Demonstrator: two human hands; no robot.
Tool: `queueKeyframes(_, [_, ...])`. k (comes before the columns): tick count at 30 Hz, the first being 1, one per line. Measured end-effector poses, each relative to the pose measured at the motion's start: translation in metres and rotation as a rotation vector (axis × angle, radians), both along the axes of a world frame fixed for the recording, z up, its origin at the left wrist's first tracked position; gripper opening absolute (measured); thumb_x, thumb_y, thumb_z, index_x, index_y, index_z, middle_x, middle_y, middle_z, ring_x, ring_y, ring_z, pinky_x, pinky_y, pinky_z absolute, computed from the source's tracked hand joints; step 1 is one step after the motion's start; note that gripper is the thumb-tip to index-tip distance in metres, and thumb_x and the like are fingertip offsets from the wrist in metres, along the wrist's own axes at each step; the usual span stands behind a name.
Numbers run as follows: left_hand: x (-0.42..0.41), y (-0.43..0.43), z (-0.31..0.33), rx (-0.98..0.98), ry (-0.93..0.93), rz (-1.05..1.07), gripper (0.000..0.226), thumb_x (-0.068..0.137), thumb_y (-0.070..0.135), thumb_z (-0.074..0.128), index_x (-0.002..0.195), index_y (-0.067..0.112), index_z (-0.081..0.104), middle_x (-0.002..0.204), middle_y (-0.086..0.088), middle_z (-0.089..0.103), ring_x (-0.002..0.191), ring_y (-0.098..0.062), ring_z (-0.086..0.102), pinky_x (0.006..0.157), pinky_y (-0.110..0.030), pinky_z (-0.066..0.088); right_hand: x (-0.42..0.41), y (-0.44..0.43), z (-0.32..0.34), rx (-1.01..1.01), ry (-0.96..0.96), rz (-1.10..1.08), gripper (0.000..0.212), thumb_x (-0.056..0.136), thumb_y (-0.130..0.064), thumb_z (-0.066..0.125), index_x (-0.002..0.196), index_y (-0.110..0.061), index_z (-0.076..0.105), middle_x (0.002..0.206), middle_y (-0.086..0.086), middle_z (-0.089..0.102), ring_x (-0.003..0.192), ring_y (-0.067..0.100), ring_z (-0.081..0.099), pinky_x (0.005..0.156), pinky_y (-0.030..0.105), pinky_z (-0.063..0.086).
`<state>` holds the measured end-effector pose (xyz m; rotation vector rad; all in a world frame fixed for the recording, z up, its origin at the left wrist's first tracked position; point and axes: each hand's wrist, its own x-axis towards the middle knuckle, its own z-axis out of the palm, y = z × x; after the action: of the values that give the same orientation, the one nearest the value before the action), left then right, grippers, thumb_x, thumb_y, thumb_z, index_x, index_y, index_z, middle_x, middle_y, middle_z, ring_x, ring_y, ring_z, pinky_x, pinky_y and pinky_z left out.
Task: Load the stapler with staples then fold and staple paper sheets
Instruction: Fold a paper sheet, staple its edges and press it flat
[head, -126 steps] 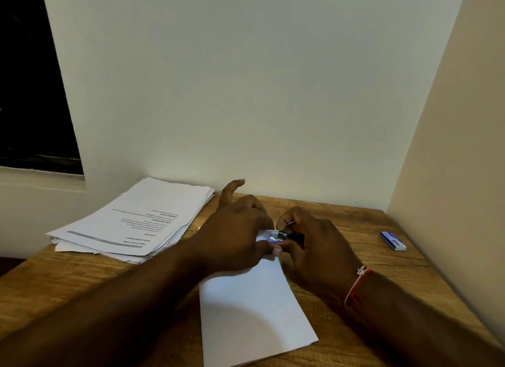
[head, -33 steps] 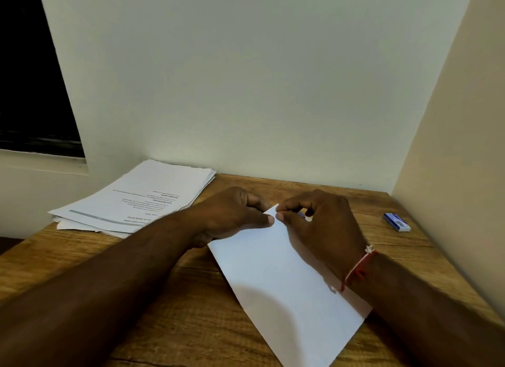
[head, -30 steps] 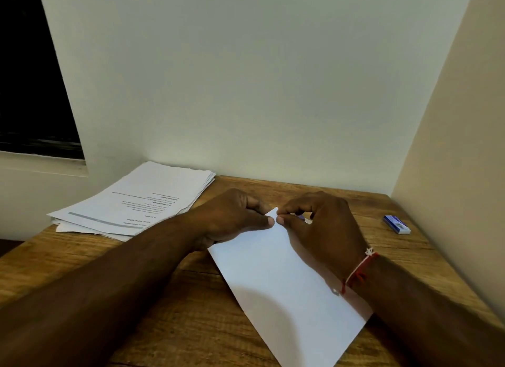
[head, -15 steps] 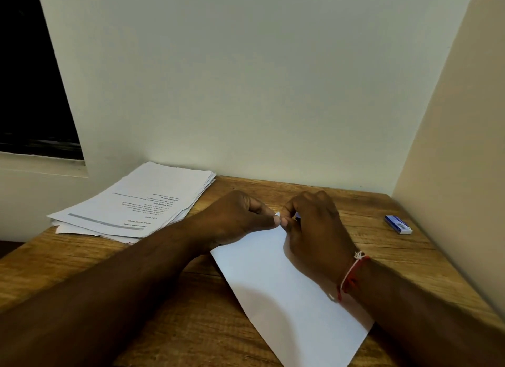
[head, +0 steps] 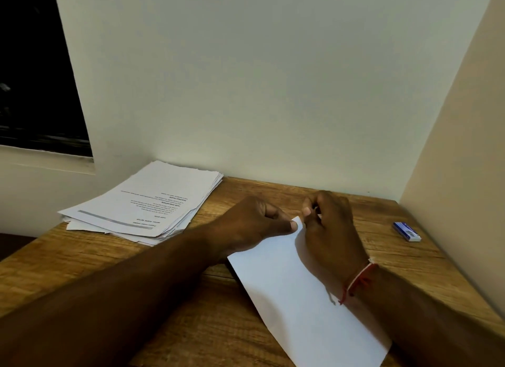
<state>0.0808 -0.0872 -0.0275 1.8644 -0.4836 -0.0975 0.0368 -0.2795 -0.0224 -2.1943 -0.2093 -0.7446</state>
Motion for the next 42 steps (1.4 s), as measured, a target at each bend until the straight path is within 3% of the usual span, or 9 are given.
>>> queueKeyframes(8, [-0.004, 0.000, 0.006, 0.146, 0.049, -0.116, 0.016, 0.100, 0.028, 0.084, 0.085, 0.027, 0.085, 0.084, 0.008, 0.082, 0.079, -0.005, 0.073, 0.075, -0.029, 0.057, 0.012, -0.035, 0.014, 0.095, 0.104, -0.028, 0.014, 0.111, -0.025, 0.060, 0.098, -0.027, 0.066, 0.104, -0.005, 0.066, 0.102, 0.016, 0.060, 0.083, 0.033, 0.044])
queueKeyframes(11, [-0.004, 0.004, 0.007, 0.125, 0.045, -0.157, 0.007, 0.100, 0.025, 0.084, 0.097, 0.020, 0.087, 0.091, 0.007, 0.083, 0.081, -0.009, 0.077, 0.075, -0.027, 0.059, 0.015, -0.030, 0.030, 0.076, 0.107, -0.005, 0.011, 0.110, -0.023, 0.063, 0.101, -0.021, 0.069, 0.102, -0.001, 0.070, 0.096, 0.010, 0.063, 0.079, 0.028, 0.046])
queueKeyframes(15, [0.001, 0.010, 0.004, 0.047, 0.057, -0.190, 0.013, 0.097, 0.024, 0.086, 0.106, 0.014, 0.087, 0.099, 0.000, 0.086, 0.087, -0.015, 0.079, 0.084, -0.036, 0.063, 0.062, 0.003, 0.053, -0.127, 0.230, 0.113, 0.012, 0.104, -0.019, 0.071, 0.093, -0.019, 0.076, 0.096, -0.001, 0.077, 0.092, 0.015, 0.070, 0.082, 0.033, 0.053])
queueKeyframes(22, [0.012, 0.012, -0.001, 0.103, 0.014, -0.224, 0.015, 0.102, 0.026, 0.081, 0.111, 0.014, 0.084, 0.093, 0.007, 0.082, 0.086, -0.016, 0.078, 0.081, -0.030, 0.062, 0.165, 0.081, 0.051, -0.418, 0.464, 0.144, 0.021, 0.101, -0.012, 0.069, 0.087, -0.022, 0.080, 0.104, 0.004, 0.081, 0.101, 0.024, 0.075, 0.095, 0.041, 0.061])
queueKeyframes(25, [0.013, 0.013, -0.001, 0.096, -0.013, -0.265, 0.015, 0.104, 0.020, 0.079, 0.115, 0.011, 0.084, 0.088, 0.022, 0.077, 0.082, 0.001, 0.072, 0.080, -0.021, 0.058, 0.186, 0.094, 0.041, -0.396, 0.533, 0.129, 0.013, 0.102, -0.019, 0.072, 0.098, -0.015, 0.084, 0.098, 0.003, 0.080, 0.088, 0.018, 0.072, 0.077, 0.031, 0.059])
queueKeyframes(31, [0.009, 0.012, 0.002, 0.115, -0.038, -0.325, 0.023, 0.108, 0.022, 0.074, 0.120, 0.003, 0.078, 0.101, -0.005, 0.077, 0.083, -0.006, 0.068, 0.079, -0.026, 0.056, 0.187, 0.090, 0.041, -0.263, 0.463, 0.089, 0.014, 0.095, -0.011, 0.080, 0.084, -0.020, 0.081, 0.085, -0.009, 0.077, 0.081, 0.008, 0.070, 0.066, 0.020, 0.051])
queueKeyframes(34, [0.008, 0.011, 0.002, 0.131, 0.000, -0.311, 0.025, 0.110, 0.026, 0.072, 0.121, 0.004, 0.077, 0.106, -0.011, 0.077, 0.083, -0.012, 0.069, 0.077, -0.025, 0.058, 0.168, 0.076, 0.055, -0.153, 0.409, 0.121, 0.011, 0.090, -0.013, 0.086, 0.080, -0.017, 0.083, 0.083, -0.009, 0.081, 0.085, 0.007, 0.075, 0.076, 0.023, 0.057])
queueKeyframes(38, [0.010, 0.011, 0.000, 0.024, 0.014, -0.244, 0.015, 0.108, 0.021, 0.073, 0.112, 0.008, 0.079, 0.099, -0.002, 0.076, 0.087, -0.017, 0.071, 0.083, -0.034, 0.060, 0.104, 0.044, 0.073, 0.034, 0.343, 0.192, 0.028, 0.098, -0.037, 0.080, 0.087, -0.012, 0.081, 0.086, 0.004, 0.083, 0.078, 0.011, 0.074, 0.072, 0.027, 0.054])
queueKeyframes(42, [0.008, 0.010, -0.001, -0.138, 0.088, -0.225, 0.008, 0.105, 0.015, 0.074, 0.102, 0.011, 0.080, 0.096, -0.005, 0.077, 0.087, -0.016, 0.073, 0.082, -0.033, 0.061, 0.010, 0.008, 0.071, 0.089, 0.382, 0.263, 0.034, 0.100, -0.041, 0.076, 0.086, -0.010, 0.080, 0.079, 0.011, 0.079, 0.067, 0.017, 0.067, 0.067, 0.035, 0.055])
